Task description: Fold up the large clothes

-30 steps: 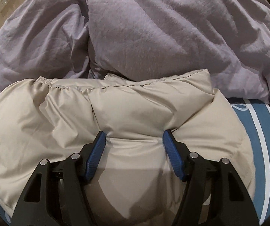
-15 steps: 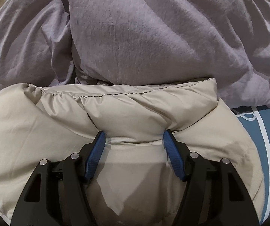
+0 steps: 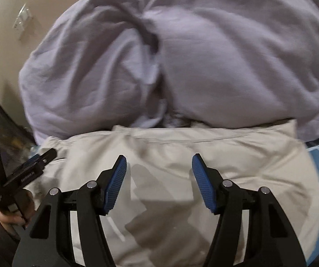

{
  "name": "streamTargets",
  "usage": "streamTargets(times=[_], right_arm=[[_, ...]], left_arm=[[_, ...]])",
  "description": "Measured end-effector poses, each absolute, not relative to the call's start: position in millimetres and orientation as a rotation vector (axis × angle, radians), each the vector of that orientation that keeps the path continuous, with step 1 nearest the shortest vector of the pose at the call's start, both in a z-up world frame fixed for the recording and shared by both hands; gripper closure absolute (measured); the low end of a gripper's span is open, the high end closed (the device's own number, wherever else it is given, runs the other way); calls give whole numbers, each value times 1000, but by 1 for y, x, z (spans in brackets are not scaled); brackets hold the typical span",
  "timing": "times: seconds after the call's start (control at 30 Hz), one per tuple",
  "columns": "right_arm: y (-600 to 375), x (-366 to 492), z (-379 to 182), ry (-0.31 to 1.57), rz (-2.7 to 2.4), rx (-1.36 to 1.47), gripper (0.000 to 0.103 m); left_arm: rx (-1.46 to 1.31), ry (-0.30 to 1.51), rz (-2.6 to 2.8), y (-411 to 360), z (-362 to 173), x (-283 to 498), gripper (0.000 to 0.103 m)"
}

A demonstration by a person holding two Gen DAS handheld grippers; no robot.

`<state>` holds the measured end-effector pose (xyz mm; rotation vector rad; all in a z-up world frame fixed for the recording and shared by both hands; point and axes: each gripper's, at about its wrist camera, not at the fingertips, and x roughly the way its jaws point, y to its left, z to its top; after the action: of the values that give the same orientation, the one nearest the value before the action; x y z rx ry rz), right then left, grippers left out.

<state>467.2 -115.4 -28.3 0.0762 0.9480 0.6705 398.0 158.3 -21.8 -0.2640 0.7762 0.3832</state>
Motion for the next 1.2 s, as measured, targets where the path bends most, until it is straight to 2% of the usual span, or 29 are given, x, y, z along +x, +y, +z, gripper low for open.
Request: streamTargets(times=[0.1,0.13,0.27,0.37,0.57,0.87,1.1,1.17,1.2], right_arm=[[-92,468,-33,977,685,27,40],[-83,466,-38,996,686,-1,45],[-66,466,-56,1043,693,-51,83],[-68,468,-54,1026,677,-62,97],[-70,482,-54,1001,621,-60,102],[-65,492,-77,1015,567,-61,102],[-79,494,-71,1011,589,4,102],[-88,493,-64,997,593,20,97],[-93,493,-59,985,591,22,90]], left_arm=[[-243,779,340,137,-18,401,10],[-233,784,333,131,-19,402,10],[-220,807,325,116,-24,412,10],[-204,808,322,114,-24,419,10],[-175,809,314,112,-27,431,10],[-137,843,316,107,-53,440,10],[-81,864,371,106,-78,464,10],[-76,869,379,107,-83,470,10],[-71,871,384,107,-85,473,10]])
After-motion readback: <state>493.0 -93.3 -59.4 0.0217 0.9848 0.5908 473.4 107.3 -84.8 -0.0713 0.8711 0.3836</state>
